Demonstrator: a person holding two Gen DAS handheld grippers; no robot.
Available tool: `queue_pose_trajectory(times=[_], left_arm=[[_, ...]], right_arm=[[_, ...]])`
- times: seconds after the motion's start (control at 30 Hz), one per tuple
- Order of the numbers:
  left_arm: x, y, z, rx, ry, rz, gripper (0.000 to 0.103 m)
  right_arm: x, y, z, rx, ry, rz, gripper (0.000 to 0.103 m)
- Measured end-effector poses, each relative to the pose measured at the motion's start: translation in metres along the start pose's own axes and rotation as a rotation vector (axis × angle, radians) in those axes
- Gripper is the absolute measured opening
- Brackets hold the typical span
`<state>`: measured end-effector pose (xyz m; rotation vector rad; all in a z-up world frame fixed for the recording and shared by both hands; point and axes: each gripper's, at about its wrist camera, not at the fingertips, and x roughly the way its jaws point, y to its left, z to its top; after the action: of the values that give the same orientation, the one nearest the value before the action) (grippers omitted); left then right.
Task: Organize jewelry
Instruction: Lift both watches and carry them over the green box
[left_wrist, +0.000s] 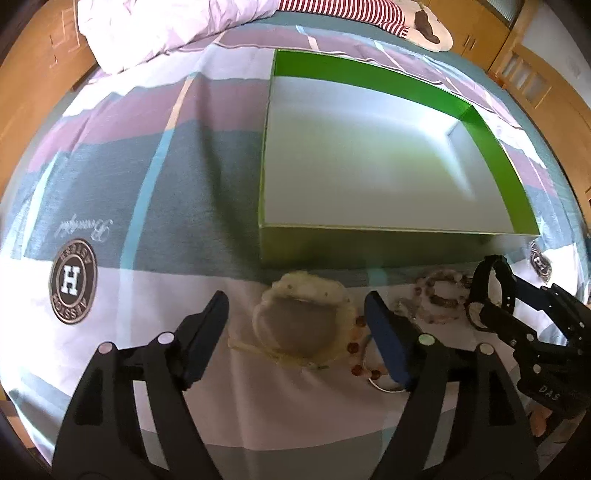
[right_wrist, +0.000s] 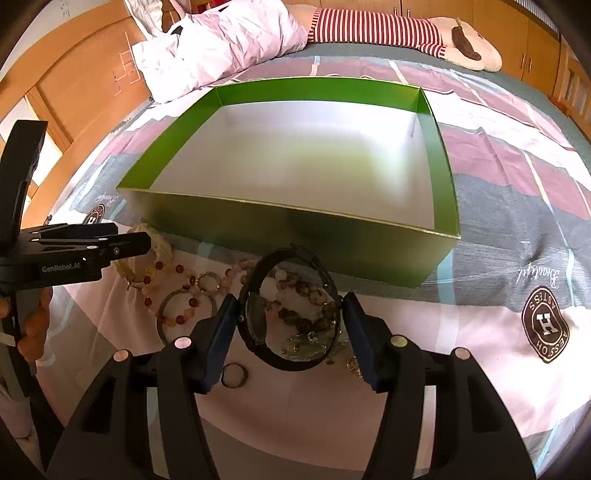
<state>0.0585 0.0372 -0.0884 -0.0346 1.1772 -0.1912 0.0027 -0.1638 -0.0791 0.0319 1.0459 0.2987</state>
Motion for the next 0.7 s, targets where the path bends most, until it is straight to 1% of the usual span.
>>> queue_pose_trajectory(times=[0.03, 0.2, 0.3, 0.37, 0.53, 0.6, 0.67, 0.7], left_arm=[[0.001, -0.003, -0.001, 0.006, 0.007, -0.003, 0.084], [0.015, -0.019, -0.008, 0.081, 0.046, 0.044, 0.086], [0.026, -0.017, -0.009, 0.068, 0.071, 0.065, 0.086], [0.029, -0.013, -0.006, 0.033, 0.077, 0.05, 0.086], [0.029, 0.003, 0.003, -0.086, 0.071, -0.052, 0.088], [0.032, 0.007, 0.003, -0.11, 0.076, -0.058, 0.088], [0.034, 0.008, 0.002, -0.107, 0.082, -0.035, 0.078], [0.033, 0.007, 0.002, -0.098, 0.078, -0.01, 0.068]], right_arm=[[-0.002, -0.003, -0.002, -0.001, 0.0, 0.001, 0.061], [-0.003, -0.002, -0.006, -0.018, 0.012, 0.002, 0.061], [-0.001, -0.001, -0.007, -0.024, 0.016, 0.001, 0.061], [-0.001, -0.001, -0.008, -0.025, 0.017, 0.0, 0.062], [-0.001, -0.001, -0.008, -0.025, 0.017, 0.0, 0.062], [-0.001, -0.001, -0.007, -0.025, 0.018, 0.0, 0.062], [0.001, -0.001, -0.008, -0.028, 0.02, -0.003, 0.062], [0.001, 0.0, -0.008, -0.028, 0.021, -0.005, 0.062]])
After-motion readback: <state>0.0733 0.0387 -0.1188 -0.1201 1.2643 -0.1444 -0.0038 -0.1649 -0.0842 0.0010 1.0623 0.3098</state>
